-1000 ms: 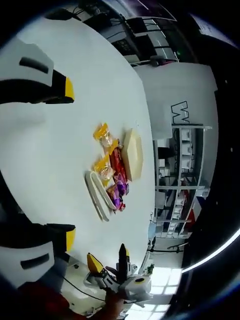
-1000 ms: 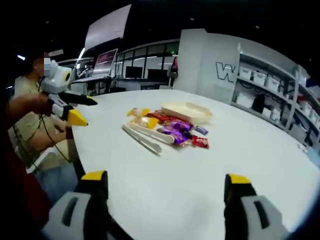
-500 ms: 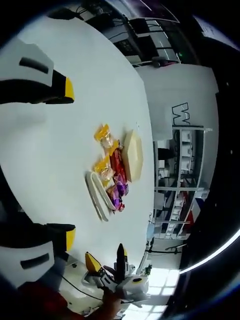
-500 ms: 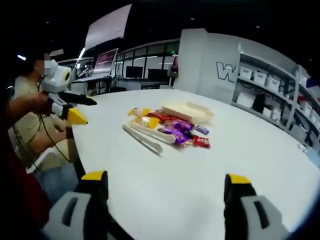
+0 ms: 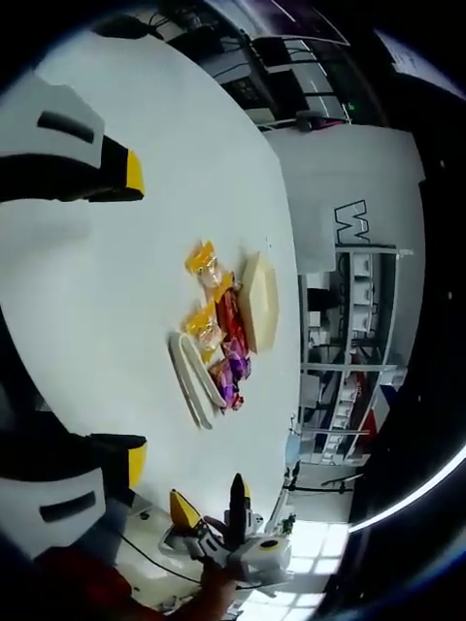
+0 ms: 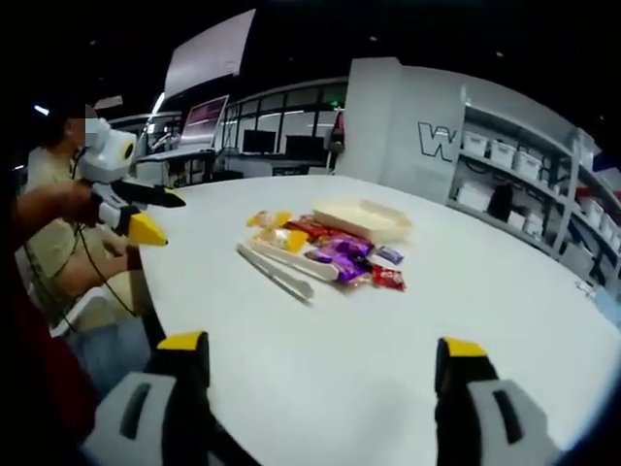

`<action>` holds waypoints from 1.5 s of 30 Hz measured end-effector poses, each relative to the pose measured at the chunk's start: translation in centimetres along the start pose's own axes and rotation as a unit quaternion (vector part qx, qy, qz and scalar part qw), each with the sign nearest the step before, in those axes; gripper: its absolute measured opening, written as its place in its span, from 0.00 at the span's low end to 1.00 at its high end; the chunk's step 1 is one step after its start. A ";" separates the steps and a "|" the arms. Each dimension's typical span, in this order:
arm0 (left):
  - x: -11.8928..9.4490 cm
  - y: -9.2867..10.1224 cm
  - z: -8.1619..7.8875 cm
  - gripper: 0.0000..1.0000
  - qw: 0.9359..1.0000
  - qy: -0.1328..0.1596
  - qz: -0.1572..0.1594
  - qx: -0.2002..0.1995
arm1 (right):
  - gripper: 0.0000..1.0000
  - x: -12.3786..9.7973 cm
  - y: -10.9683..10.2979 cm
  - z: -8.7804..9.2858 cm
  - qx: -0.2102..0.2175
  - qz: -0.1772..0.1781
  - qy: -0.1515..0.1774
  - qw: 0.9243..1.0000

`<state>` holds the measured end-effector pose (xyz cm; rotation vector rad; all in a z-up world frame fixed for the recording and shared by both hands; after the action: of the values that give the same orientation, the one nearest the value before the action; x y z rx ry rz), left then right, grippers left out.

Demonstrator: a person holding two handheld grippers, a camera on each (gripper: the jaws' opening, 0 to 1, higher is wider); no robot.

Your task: Place the target food into the container with the food tongs after gripping and lifting it, then release it inside without dropping or visibly crushing the food.

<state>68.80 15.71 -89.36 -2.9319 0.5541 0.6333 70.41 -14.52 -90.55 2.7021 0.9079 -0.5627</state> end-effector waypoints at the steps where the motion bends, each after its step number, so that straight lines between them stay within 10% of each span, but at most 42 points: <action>1: 0.0 0.0 0.0 0.98 1.000 0.000 0.000 0.000 | 0.97 0.0 0.0 0.0 0.000 0.000 0.000 1.000; 45: 1.5 0.6 -0.1 0.96 1.000 -0.004 0.016 0.007 | 0.94 0.5 0.1 -0.2 0.014 -0.011 0.008 1.000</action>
<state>69.89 14.70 -89.86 -2.9122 0.6044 0.6422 70.88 -14.26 -90.57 2.7284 0.9414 -0.5643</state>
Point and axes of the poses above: the point that each gripper's makers call its tool centre point, and the gripper's own axes: x roughly forward along the fingers, y roughly to its right, z roughly out of its underside, the point moved 7 cm from there along -x, roughly backward along the fingers, and after that the axes turned 2 degrees about x, right-handed, at the moved point
